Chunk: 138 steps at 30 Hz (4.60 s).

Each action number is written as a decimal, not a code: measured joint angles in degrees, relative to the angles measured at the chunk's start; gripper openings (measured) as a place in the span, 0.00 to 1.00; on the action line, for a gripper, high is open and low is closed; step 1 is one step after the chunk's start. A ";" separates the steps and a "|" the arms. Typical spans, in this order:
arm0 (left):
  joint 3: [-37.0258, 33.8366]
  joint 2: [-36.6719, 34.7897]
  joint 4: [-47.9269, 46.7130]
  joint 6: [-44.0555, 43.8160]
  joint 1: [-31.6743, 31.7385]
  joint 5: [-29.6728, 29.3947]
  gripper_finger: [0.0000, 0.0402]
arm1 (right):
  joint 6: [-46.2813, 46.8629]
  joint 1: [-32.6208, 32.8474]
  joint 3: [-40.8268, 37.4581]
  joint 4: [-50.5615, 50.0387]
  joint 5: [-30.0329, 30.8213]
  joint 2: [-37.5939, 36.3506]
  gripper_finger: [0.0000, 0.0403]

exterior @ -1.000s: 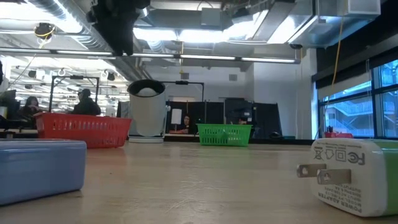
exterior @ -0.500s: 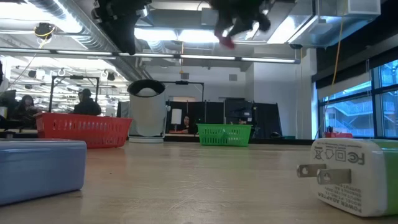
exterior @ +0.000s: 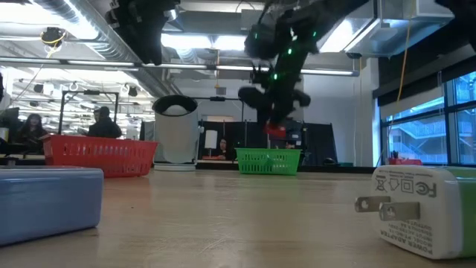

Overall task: Pick & Place Office items
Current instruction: Put the red digital clock into the green bin, then put the red charger adapter into the red bin

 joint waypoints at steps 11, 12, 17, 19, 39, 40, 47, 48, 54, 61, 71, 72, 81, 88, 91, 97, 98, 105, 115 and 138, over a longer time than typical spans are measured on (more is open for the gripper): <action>0.00 0.00 0.08 -0.99 0.71 -5.49 0.62 | -4.86 -3.99 0.00 0.23 -3.25 3.33 0.42; 0.00 0.00 0.11 -0.99 1.10 -5.62 0.62 | -4.92 -4.09 0.00 0.08 -3.43 3.33 0.42; 0.00 0.00 0.37 -1.00 3.05 -5.68 0.62 | -6.58 -4.25 0.00 0.15 -5.99 3.33 0.50; 0.00 0.00 0.38 -1.00 3.67 -5.68 0.62 | -6.63 -4.23 0.00 0.23 -5.98 3.33 0.54; 0.00 0.00 0.37 -0.98 4.29 -5.49 0.63 | 13.11 8.60 0.00 -28.98 -8.57 -9.53 0.65; 0.00 0.00 0.35 -0.98 4.28 -5.50 0.63 | 15.64 10.62 0.00 -30.18 -7.52 -10.29 0.64; 0.00 0.00 0.33 -0.12 4.28 -5.54 0.62 | 34.87 26.86 0.00 -37.01 -5.78 -11.20 0.62; 0.00 0.00 0.35 0.55 4.28 -5.75 0.63 | 36.23 29.26 0.00 -37.01 -5.97 -11.09 0.62; 0.00 0.00 0.34 4.35 4.31 -7.89 0.63 | 35.49 37.28 -0.02 -38.86 -10.75 -11.03 0.62; 0.00 0.00 0.35 4.07 4.30 -3.25 0.63 | 20.53 42.17 -3.10 -39.45 -18.19 -11.03 0.62; 0.00 0.01 0.35 -6.74 1.46 5.61 0.63 | 12.15 51.47 -13.16 -16.81 -19.90 -10.95 0.62; 0.00 0.00 0.35 -8.00 1.01 5.62 0.62 | 12.25 52.00 -13.85 -15.24 -19.93 -10.95 0.62; 0.00 0.02 0.37 -16.68 -2.00 5.75 0.63 | 24.39 54.03 -16.39 -3.63 -19.52 -10.95 0.73; 0.00 0.02 0.37 -20.45 -4.53 5.58 0.63 | 23.07 56.93 -16.41 -6.33 -14.47 -10.95 0.90; 0.00 0.00 0.36 -21.72 -5.38 5.50 0.63 | 16.48 58.35 -16.44 -7.87 -14.53 -10.95 0.94; 0.00 0.01 0.37 -24.90 -6.64 4.44 0.63 | 11.03 59.64 -19.07 -7.01 -14.73 -10.97 0.96; 0.00 0.01 0.36 -25.09 -6.81 4.42 0.63 | 10.92 59.64 -20.19 -6.76 -14.72 -10.97 0.96; 0.00 0.01 0.37 -25.99 -7.19 4.42 0.63 | 14.12 58.83 -28.04 -0.92 -17.54 -10.97 0.96; 0.00 0.02 0.36 -26.48 -7.13 3.72 0.63 | 16.52 58.78 -30.82 4.62 -18.16 -11.14 0.95; 0.00 0.01 0.35 -26.46 -7.13 2.58 0.63 | 31.44 54.56 -30.84 5.15 -17.65 -12.92 0.53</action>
